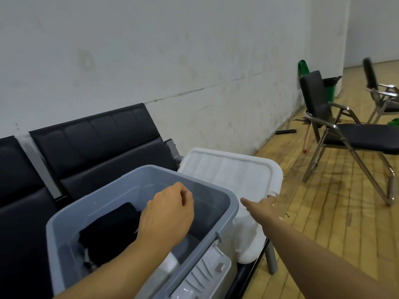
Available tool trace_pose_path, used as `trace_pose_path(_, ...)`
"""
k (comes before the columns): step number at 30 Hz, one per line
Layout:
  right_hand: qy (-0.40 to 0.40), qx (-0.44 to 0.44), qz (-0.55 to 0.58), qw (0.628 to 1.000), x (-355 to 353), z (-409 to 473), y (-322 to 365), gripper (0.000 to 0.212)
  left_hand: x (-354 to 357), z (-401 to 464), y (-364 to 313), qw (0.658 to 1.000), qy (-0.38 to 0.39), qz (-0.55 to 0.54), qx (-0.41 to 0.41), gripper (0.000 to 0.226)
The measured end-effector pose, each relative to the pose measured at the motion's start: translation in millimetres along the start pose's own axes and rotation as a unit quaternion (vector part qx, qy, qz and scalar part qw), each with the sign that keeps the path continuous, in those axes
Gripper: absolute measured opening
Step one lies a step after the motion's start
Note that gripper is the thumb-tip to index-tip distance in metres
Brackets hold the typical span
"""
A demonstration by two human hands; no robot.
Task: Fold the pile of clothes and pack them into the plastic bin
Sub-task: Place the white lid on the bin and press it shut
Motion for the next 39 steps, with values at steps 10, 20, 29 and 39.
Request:
trace_pose_path(10, -0.075, 0.027, -0.062, 0.995, 5, 23, -13, 0.102, 6, -5, 20, 1.000, 0.016, 0.011, -0.025, 0.024)
trace_pose_path(20, -0.092, -0.002, 0.028, 0.995, -7, 30, -12, 0.061, -4, -7, 30, 0.999, 0.014, 0.012, -0.037, 0.022)
trace_pose_path(29, -0.050, -0.113, 0.131, 0.984, -13, -25, 47, 0.038, -27, -22, 37, 0.999, -0.007, -0.019, -0.041, 0.024)
trace_pose_path(39, -0.085, -0.260, 0.135, 0.952, -53, -126, 156, 0.025, -70, -40, 40, 0.996, -0.042, -0.058, -0.055, 0.023)
Point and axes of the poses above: each hand's wrist, its own z-axis towards the middle knuckle, its own x-axis out of the palm, y = z × x, the point moved 6 cm from there along z, towards the middle knuckle, and after that the axes turned 1 degree about y, right-handed, at the moved point
